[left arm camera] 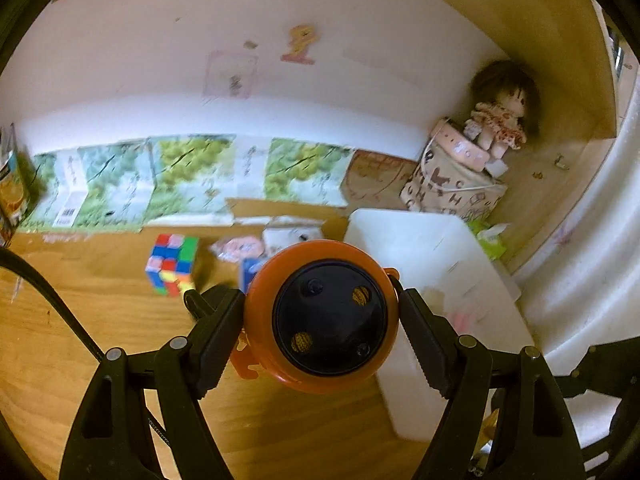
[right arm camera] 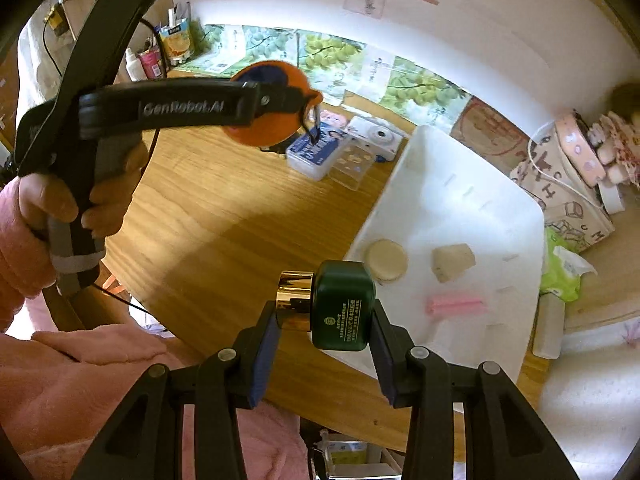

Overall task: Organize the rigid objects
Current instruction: 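Carry the reel in the left tool and the jar in the right tool over the bin, then open the left tool to drop the reel while the right tool drops the jar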

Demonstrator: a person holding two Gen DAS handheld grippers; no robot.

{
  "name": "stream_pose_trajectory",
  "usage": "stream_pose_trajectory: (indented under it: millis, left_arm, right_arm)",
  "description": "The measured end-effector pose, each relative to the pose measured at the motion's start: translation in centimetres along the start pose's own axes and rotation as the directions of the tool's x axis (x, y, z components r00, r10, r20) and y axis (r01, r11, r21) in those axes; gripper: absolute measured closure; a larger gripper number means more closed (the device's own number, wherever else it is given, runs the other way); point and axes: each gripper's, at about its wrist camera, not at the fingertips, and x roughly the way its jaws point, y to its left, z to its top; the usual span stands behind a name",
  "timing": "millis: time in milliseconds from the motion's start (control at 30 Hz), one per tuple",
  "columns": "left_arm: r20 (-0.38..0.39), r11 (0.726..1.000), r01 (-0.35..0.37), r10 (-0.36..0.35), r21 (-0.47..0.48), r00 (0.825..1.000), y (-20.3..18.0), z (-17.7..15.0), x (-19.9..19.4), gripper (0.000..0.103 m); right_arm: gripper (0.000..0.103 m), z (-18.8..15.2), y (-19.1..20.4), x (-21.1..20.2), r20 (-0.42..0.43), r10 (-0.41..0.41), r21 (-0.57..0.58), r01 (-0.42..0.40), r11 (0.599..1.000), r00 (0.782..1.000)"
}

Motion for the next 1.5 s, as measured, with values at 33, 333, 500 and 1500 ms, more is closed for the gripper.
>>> stream_pose_trajectory:
  millis: [33,333,500,1500]
  left_arm:
    - [0.003,1.0,0.002,-0.002,0.003,1.0,-0.7,0.3,0.2,0.022]
    - [0.021,0.999,0.033,-0.034,0.038,0.999,-6.2,2.3,2.5,0.022]
    - [0.019,0.998,0.032,-0.033,0.051,0.999,-8.9,3.0,4.4,0.022]
    - [-0.284,0.999,-0.03,0.04,0.038,0.958,-13.5,1.4,16.4,0.022]
  right_arm:
    - [0.06,-0.1,-0.5,0.0,0.001,0.002,0.001,-0.002,1.0,1.0]
    - [0.06,-1.3,-5.0,0.8,-0.004,0.0,-0.015,0.0,1.0,1.0]
    - [0.06,-1.8,-7.1,2.0,-0.015,0.016,-0.025,-0.016,1.0,1.0]
    - [0.06,-2.9,-13.1,9.9,-0.173,0.179,-0.027,-0.187,0.982,0.968]
